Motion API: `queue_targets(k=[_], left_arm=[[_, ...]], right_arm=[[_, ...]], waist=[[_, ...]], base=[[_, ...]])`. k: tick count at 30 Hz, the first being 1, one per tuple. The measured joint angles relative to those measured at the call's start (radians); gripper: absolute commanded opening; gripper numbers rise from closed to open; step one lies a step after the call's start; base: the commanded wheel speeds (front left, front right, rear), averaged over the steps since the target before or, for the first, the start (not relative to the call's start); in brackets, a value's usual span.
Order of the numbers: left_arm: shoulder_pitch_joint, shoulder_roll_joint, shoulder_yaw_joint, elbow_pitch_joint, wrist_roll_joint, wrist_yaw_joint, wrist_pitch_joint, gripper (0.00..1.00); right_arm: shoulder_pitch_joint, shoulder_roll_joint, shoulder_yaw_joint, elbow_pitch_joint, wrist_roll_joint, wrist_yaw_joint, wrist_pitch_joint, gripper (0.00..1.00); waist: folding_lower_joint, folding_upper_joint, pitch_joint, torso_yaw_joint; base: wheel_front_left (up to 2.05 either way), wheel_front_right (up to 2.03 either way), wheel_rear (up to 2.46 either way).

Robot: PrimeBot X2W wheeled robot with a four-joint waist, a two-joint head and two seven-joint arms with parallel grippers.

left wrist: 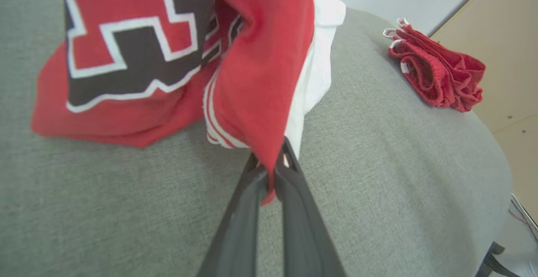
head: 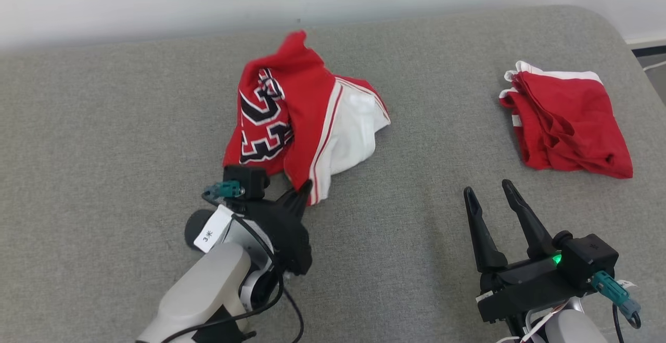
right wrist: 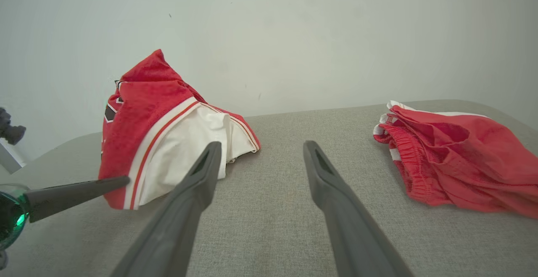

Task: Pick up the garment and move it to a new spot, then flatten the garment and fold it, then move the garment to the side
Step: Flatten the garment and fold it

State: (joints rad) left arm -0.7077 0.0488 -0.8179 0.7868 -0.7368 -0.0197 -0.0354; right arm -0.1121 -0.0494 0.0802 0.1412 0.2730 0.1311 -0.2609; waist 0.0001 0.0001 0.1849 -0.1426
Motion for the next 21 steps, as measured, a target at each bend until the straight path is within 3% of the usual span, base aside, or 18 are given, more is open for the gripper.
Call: queue_targets(k=[7,21], left_arm=[[-0.049,0.000,-0.037,-0.105,-0.031,-0.008,-0.036,0.00],[-0.259,0.007,-0.072,-0.286,0.029,0.010,-0.023,0.00]], right_arm=[[0.000,0.000,0.005,0.004,0.004,0.000,0.000,1.00],[0.011,0.000,0.017,0.017,0.015,0.000,0.000,1.00]], waist=[[0.0000,-0.0001,-0.021,0.011],[0.0000,0.0000,-0.072,0.015]], base=[[0.00,0.00,0.00],[0.00,0.00,0.00]])
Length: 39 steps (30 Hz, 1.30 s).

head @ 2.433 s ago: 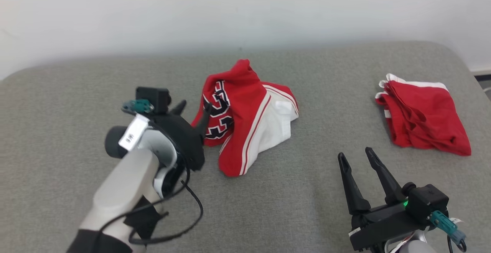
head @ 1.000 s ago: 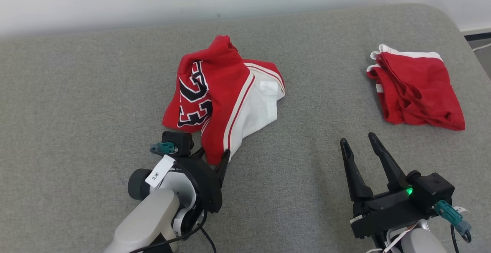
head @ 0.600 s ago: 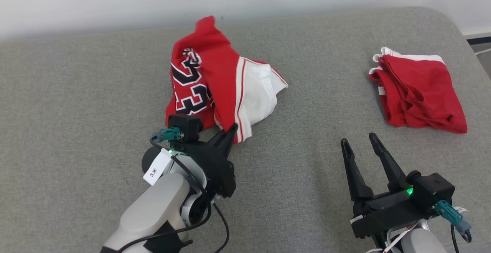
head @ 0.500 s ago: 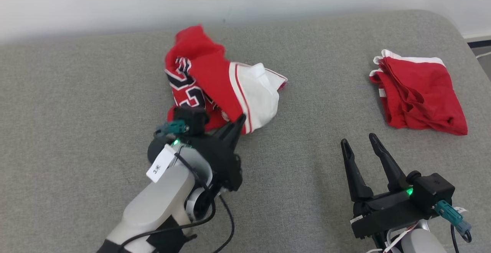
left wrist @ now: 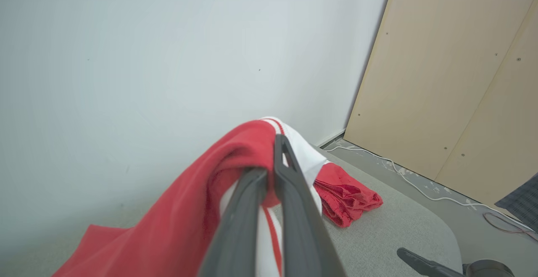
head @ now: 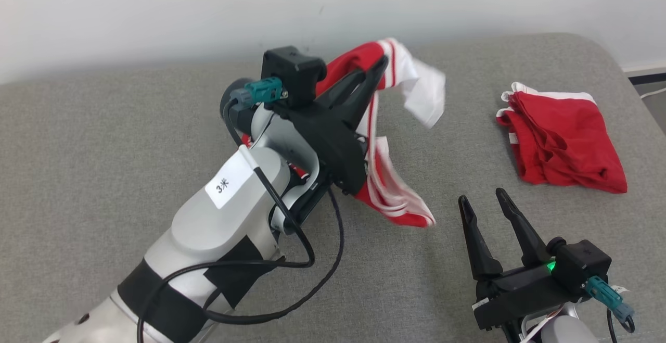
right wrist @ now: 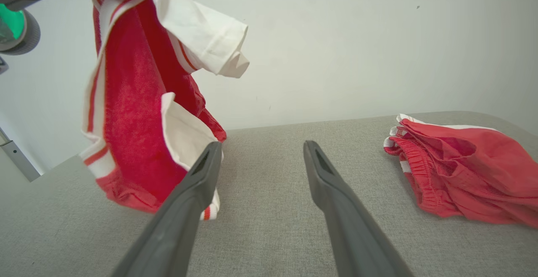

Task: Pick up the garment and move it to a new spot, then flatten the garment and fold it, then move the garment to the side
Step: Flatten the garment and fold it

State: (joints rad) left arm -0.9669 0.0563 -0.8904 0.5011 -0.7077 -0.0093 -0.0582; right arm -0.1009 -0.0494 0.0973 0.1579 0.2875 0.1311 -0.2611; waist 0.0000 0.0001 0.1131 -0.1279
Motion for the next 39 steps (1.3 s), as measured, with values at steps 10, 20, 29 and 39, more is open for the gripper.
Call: queue_targets(k=[10,20,29,39], left_arm=[[-0.098,-0.004,0.023,-0.088,-0.009,0.009,-0.010,0.00],[-0.139,-0.004,0.100,-0.157,-0.092,0.034,-0.079,0.00],[0.008,0.098,0.099,0.055,-0.118,0.062,-0.066,0.00],[0.035,0.106,0.089,0.335,-0.104,0.061,-0.131,0.00]], right_arm=[[0.012,0.000,0.015,0.008,0.002,0.000,0.000,1.00],[0.015,0.000,0.025,0.010,0.003,0.000,0.000,1.00],[0.016,0.000,0.016,0.002,0.003,0.000,0.000,1.00],[0.006,0.000,0.028,-0.003,0.000,0.000,0.000,1.00]], waist=[[0.0000,0.0000,-0.033,-0.005],[-0.0001,-0.0001,-0.041,-0.016],[0.0000,-0.0001,-0.026,0.000],[0.0000,0.0000,0.010,0.023]], base=[[0.00,0.00,0.00],[0.00,0.00,0.00],[0.00,0.00,0.00],[0.00,0.00,0.00]])
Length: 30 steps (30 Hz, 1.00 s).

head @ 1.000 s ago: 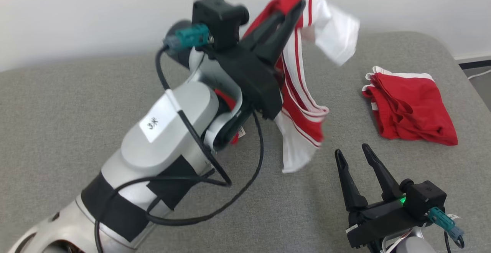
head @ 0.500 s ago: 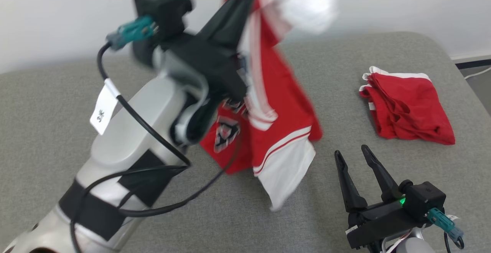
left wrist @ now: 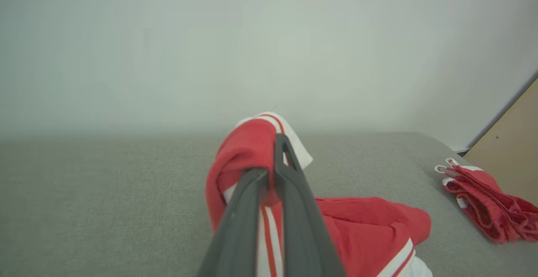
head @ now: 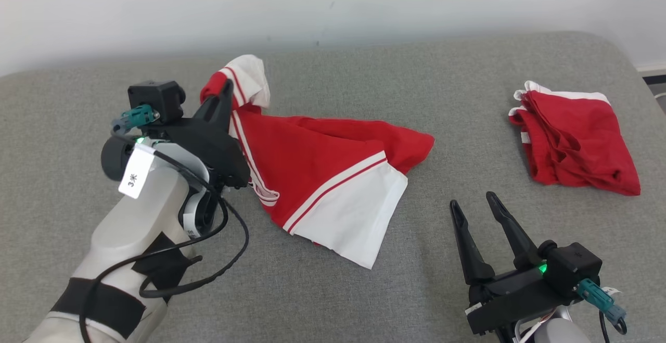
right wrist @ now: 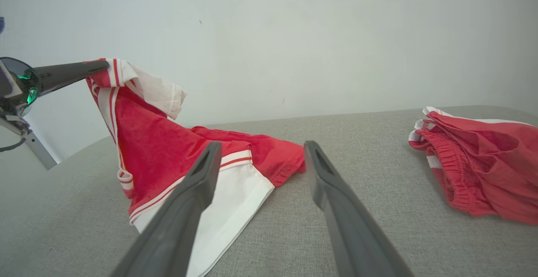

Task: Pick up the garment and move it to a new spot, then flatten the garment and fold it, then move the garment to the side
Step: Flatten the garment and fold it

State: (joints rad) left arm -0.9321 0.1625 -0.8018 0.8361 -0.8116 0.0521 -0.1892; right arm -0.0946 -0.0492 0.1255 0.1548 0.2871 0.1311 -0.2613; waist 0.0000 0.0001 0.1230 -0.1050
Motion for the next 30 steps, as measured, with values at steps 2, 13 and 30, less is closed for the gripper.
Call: queue_targets(k=[2,13,30], left_arm=[[-0.007,-0.005,-0.001,0.042,0.005,0.000,-0.012,0.79],[-0.039,-0.048,-0.004,0.212,0.002,-0.030,-0.031,1.00],[0.045,-0.111,-0.053,0.259,-0.072,-0.104,0.059,1.00]], right_arm=[[-0.004,0.000,0.004,0.000,0.000,0.000,0.000,1.00],[-0.013,0.000,0.001,0.001,-0.001,0.000,0.000,1.00],[-0.003,0.000,-0.015,0.004,-0.006,0.000,0.000,1.00]], waist=[[0.0000,0.0000,0.006,-0.001],[0.0000,0.0000,0.022,-0.018],[0.0000,0.0000,0.000,0.047]], base=[[0.00,0.00,0.00],[0.00,0.00,0.00],[0.00,0.00,0.00]])
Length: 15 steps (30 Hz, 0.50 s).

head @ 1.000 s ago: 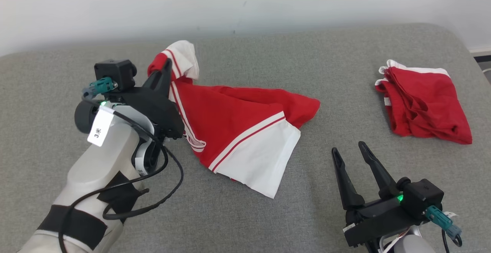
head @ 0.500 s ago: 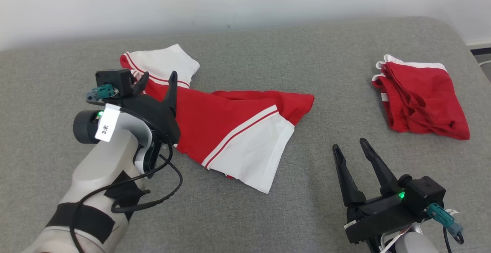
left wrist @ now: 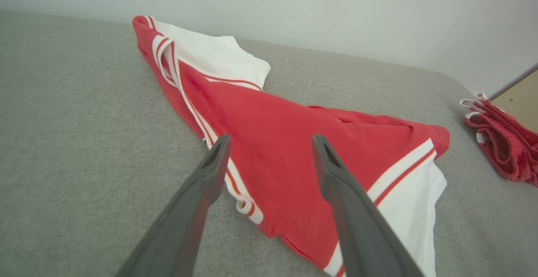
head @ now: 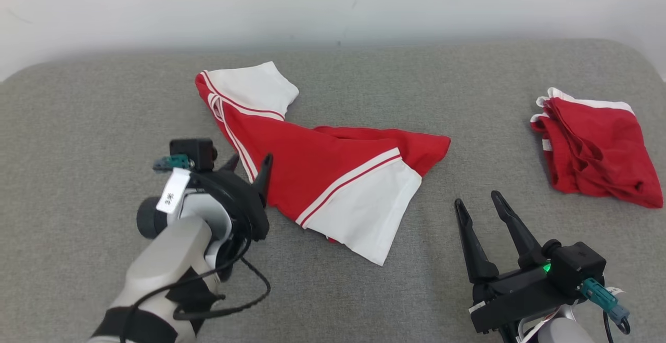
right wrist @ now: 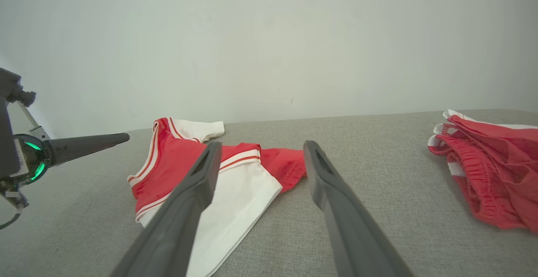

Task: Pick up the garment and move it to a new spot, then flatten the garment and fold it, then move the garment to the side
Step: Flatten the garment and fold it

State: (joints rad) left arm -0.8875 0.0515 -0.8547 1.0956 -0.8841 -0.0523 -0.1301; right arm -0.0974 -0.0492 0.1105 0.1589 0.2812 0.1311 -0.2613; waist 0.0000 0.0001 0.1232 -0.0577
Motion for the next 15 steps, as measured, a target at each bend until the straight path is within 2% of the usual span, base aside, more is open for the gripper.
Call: queue_targets(k=[4,10,15], left_arm=[[0.048,-0.001,-0.013,-0.038,-0.034,0.011,0.017,1.00],[0.092,-0.002,-0.050,-0.086,-0.085,0.058,0.042,1.00],[0.124,-0.002,-0.077,-0.117,-0.137,0.081,0.075,1.00]], right_arm=[[0.001,0.000,0.002,0.001,0.000,0.000,0.000,1.00],[0.000,0.000,0.007,0.000,-0.003,0.000,0.000,1.00],[-0.005,0.000,0.006,-0.001,-0.016,0.000,0.002,1.00]], waist=[[0.0000,-0.0001,-0.005,0.012],[0.0000,0.0000,0.004,0.017],[0.0000,0.0000,0.013,0.013]], base=[[0.00,0.00,0.00],[0.00,0.00,0.00],[0.00,0.00,0.00]])
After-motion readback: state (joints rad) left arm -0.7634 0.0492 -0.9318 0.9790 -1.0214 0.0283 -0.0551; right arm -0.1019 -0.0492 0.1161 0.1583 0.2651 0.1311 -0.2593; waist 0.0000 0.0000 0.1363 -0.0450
